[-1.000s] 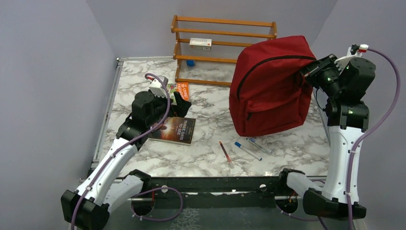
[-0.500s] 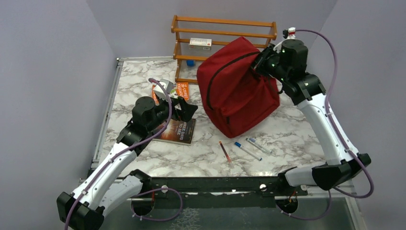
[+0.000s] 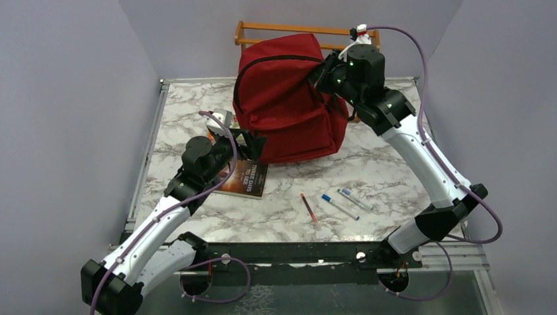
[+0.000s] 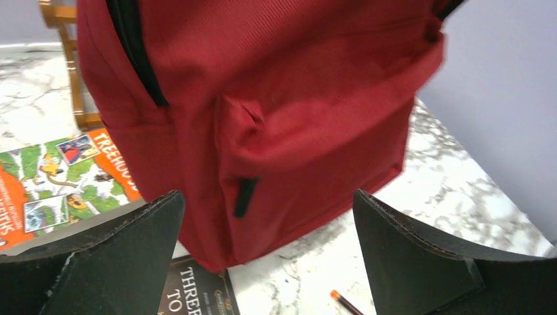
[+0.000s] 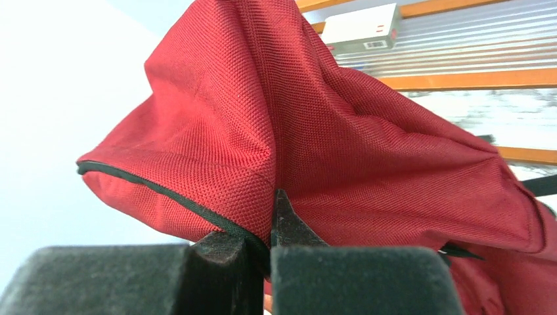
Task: Pack the student bag
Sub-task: Place the student bag at the center of the board.
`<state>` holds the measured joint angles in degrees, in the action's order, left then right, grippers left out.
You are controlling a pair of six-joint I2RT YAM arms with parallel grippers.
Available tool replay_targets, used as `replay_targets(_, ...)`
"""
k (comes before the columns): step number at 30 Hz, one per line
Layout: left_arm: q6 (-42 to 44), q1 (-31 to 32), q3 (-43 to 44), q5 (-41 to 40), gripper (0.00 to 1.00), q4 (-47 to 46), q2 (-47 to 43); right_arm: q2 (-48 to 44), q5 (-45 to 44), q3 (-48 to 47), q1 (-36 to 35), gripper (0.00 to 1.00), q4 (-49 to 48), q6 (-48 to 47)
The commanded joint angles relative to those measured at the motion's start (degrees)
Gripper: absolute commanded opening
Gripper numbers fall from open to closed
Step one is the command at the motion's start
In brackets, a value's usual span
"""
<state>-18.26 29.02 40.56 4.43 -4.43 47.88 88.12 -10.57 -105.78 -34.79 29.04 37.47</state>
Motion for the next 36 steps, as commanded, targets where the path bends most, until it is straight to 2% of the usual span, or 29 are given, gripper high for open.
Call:
replay_targets(1, 1.9, 0.3, 0.9, -9.2, 0.99, -6.0, 5.6, -0.4, -1.0, -3.5, -3.0, 0.01, -6.9, 0.5)
replay_targets(6, -1.8, 0.3, 3.6, -15.0, 0.99, -7.7, 10.3, -1.6, 0.0, -2.9, -5.8, 0.01, -7.4, 0.4)
replay_targets(11, -5.0, 0.3, 5.9, -15.8, 0.96, -7.1, 13.6, -3.4, 2.0, -0.9, -6.6, 0.01, -8.4, 0.5)
replay_targets(15, -6.1, 0.3, 7.8, -13.9, 0.76, -5.5, 14.5, -4.7, 2.4, 0.5, -6.7, 0.01, -8.3, -0.4)
replay_targets(17, -5.9, 0.2, 8.9, -13.5, 0.55, -4.5, 14.5, -5.6, 1.7, 1.5, -6.7, 0.01, -8.0, -1.2)
replay_targets(19, -5.3, 0.3, 10.0, -13.4, 0.39, -3.6, 14.3, -6.7, 0.9, 2.9, -6.7, 0.01, -8.1, -2.1)
replay_targets(22, -3.7, 0.2, 12.6, -13.8, 0.23, -1.2, 14.2, -8.1, 1.4, 4.8, -6.7, 0.01, -7.9, -3.9)
replay_targets(27, 0.8, 0.0, 19.9, -15.6, 0.02, 6.1, 15.4, -9.1, 5.0, 6.2, -6.7, 0.01, -3.9, -7.9)
replay_targets(31, 5.2, -1.4, 27.9, -17.7, 0.00, 13.5, 18.5, -9.7, 9.9, 8.9, -6.7, 0.03, 1.2, -9.8)
replay_targets(36, 11.5, -3.7, 39.0, -14.2, 0.00, 23.3, 25.6, -11.2, 16.8, 14.9, -6.7, 0.10, 8.4, -9.7)
